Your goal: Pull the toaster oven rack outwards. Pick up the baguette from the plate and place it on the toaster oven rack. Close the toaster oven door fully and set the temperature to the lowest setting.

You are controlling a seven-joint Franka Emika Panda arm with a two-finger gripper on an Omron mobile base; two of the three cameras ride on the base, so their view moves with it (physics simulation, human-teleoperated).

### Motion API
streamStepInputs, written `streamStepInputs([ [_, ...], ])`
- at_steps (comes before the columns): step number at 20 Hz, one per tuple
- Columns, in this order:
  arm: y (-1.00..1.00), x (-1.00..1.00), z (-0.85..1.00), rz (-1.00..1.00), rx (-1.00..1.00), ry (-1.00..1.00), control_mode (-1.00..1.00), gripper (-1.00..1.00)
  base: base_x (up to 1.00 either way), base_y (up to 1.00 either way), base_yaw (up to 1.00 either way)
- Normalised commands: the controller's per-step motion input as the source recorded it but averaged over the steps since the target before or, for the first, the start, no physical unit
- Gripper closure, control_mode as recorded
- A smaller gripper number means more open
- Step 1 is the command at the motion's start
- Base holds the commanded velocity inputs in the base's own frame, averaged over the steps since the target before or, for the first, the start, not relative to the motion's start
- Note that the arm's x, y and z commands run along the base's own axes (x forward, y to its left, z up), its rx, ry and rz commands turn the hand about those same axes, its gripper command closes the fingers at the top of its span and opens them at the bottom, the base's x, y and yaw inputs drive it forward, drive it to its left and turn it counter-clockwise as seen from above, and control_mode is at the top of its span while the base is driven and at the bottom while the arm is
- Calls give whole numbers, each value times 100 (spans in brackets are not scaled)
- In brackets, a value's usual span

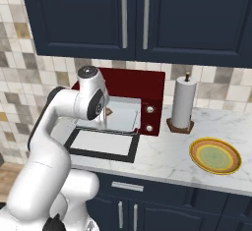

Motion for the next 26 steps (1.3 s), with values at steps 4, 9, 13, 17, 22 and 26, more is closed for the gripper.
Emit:
streamStepInputs([
  [4,7,37,-48,4,0,0,-100,100,0,0,0],
  [9,1,33,-37,1,0,0,-100,100,0,0,0],
  [13,0,35,-22,0,0,0,-100,100,0,0,0],
  [17,0,29,-19,0,0,0,-100,100,0,0,0],
  [22,0,25,-16,0,0,0,-100,100,0,0,0],
  [26,0,15,-16,0,0,0,-100,100,0,0,0],
])
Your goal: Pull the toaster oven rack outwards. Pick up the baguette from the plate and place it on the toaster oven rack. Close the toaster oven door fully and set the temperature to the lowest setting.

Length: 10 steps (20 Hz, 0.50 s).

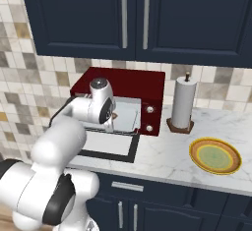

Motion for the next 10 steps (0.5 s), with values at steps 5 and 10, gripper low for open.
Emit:
streamStepInputs([
  [5,0,11,-26,0,0,1,-100,100,0,0,0],
  [10,-2,7,-19,-2,0,0,-100,100,0,0,0],
])
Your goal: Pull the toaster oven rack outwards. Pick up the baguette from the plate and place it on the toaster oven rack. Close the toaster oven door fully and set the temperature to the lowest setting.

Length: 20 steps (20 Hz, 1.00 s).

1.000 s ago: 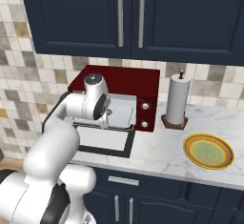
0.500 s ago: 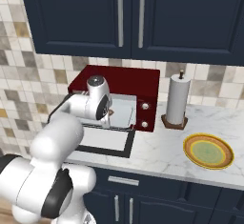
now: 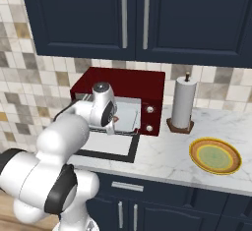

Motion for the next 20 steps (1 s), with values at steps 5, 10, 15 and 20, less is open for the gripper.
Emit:
streamStepInputs([
  [5,0,10,-12,-7,0,0,-100,100,0,0,0],
  [10,0,4,-11,-6,0,0,-100,100,0,0,0],
  [15,-1,1,-16,0,0,0,-100,100,0,0,0],
  [20,0,0,-14,0,0,0,-100,100,0,0,0],
])
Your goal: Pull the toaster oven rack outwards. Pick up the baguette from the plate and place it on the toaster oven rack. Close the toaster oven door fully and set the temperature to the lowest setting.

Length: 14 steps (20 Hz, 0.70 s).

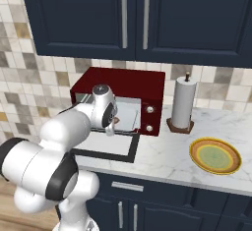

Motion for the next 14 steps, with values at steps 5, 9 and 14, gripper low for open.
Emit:
streamStepInputs([
  [5,-1,0,-11,0,0,0,-100,-100,0,0,0],
  [9,-6,-3,9,0,2,-16,-100,-100,0,0,0],
  [14,-11,-10,30,0,3,-10,-100,-100,0,0,0],
])
